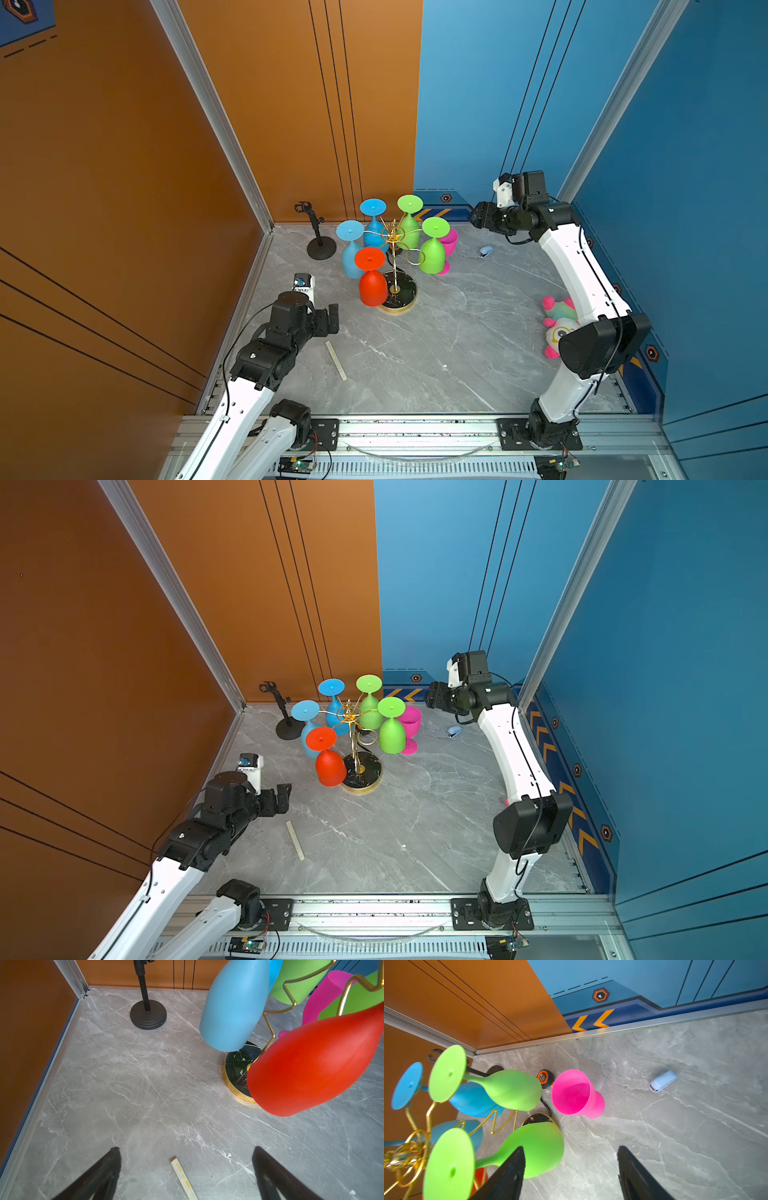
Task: Take the wine glass off the wine glass rack
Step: Place the wine glass at the top-center of the table, then pick up the wine glass from the wine glass rack.
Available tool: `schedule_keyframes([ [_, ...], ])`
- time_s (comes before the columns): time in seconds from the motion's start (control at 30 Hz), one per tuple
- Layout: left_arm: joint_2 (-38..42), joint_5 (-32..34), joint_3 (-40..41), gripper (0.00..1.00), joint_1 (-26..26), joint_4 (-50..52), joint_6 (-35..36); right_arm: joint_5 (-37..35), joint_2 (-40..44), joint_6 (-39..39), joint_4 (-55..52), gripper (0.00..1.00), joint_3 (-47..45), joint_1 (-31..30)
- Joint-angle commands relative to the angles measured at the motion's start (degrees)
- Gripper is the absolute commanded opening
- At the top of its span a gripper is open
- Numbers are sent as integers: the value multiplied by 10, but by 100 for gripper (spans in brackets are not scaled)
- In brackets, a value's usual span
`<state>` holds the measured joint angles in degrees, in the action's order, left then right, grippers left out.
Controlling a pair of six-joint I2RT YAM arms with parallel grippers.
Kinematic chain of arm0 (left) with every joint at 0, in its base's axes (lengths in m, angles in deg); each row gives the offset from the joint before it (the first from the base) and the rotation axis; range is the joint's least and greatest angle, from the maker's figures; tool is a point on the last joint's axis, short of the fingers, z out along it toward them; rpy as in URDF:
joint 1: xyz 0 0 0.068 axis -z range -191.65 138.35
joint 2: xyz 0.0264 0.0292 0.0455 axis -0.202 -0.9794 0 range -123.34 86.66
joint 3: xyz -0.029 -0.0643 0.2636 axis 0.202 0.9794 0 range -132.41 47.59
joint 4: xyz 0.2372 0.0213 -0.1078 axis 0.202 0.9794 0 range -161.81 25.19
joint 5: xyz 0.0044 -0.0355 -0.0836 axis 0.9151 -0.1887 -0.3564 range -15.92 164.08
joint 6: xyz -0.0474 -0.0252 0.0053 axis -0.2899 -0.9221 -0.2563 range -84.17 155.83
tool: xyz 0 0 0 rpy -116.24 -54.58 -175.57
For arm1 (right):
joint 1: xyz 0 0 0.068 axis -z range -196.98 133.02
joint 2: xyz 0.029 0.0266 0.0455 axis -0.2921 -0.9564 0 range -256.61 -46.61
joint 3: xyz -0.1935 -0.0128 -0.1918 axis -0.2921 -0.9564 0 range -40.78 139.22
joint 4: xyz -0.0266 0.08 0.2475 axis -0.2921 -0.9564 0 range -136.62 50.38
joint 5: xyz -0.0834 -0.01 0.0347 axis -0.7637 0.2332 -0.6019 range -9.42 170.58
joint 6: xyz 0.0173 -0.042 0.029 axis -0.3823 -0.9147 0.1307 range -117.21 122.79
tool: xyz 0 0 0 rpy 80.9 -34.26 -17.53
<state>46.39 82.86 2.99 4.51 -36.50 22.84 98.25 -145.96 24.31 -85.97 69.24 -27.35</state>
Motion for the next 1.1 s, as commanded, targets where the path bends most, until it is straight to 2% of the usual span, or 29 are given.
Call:
schedule_keyframes([
  [0.0, 2, -26, 9, 98, -11, -16, -5, 90, 52, 59, 83, 69, -58, 3],
  [0.17, 4, -46, 12, 99, -19, -26, -5, 167, 95, 125, 182, 64, -145, 3],
  [0.4, 14, -53, 18, 99, -19, -35, -7, 199, 105, 158, 236, 59, -189, -8],
  [1.07, 14, -70, 19, 99, -28, -42, -5, 202, 57, 180, 269, 46, -187, -38],
])
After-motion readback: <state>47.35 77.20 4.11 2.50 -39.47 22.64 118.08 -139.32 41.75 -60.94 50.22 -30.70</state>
